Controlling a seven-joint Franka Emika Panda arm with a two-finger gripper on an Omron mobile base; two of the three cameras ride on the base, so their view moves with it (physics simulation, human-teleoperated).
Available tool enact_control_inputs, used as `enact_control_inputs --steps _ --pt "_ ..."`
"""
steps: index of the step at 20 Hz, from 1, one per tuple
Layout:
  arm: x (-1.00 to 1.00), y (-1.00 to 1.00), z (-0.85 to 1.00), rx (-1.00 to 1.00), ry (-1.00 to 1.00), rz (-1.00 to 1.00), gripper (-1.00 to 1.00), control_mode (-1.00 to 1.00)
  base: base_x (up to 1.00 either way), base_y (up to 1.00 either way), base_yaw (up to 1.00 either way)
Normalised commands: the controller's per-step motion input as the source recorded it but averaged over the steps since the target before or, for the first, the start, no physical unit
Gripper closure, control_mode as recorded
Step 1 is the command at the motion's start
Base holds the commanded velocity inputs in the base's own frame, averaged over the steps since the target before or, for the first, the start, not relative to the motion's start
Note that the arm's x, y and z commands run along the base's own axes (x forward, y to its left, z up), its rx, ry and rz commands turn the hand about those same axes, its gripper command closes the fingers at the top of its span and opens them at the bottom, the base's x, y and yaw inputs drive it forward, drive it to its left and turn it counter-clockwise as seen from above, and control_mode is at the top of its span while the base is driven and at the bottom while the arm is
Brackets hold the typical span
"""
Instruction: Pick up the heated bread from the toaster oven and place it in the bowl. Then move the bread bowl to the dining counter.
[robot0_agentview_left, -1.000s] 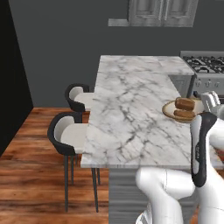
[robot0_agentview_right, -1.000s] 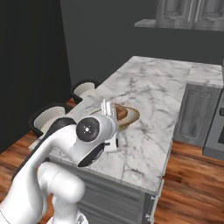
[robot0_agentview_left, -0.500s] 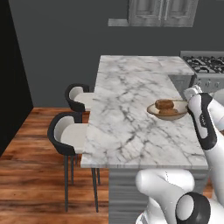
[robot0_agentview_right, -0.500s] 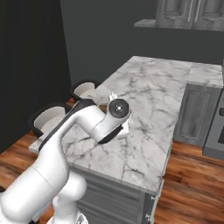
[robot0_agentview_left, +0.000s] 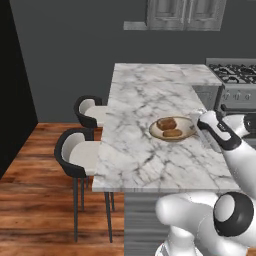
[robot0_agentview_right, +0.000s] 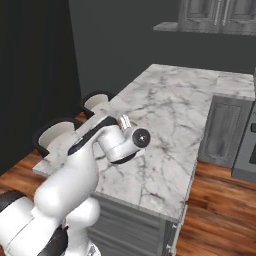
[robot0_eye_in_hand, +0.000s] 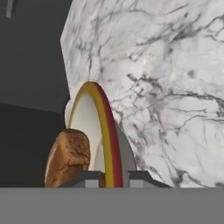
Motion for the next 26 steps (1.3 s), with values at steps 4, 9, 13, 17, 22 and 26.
enact_control_inputs --steps 4,9,13,17,22,26 --pt "0.92 0.50 -0.29 -0.07 0.01 0.11 1.00 -1.00 0.00 0.00 0.00" --pt "0.58 0.36 -0.56 -0.05 0.00 0.08 1.00 -1.00 0.00 0.00 0.00" --pt "0.13 0.12 -0.68 -0.04 0.00 0.03 1.00 -1.00 0.00 0.00 0.00" --pt "0.00 0.00 -0.57 -0.06 0.06 0.00 1.00 -1.00 0.00 0.00 0.00" --pt "0.00 0.00 -0.17 -0.02 0.12 0.00 1.00 -1.00 0.00 0.00 0.00" --pt "0.00 -0.02 -0.19 0.00 0.09 0.00 1.00 -1.00 0.00 0.00 0.00"
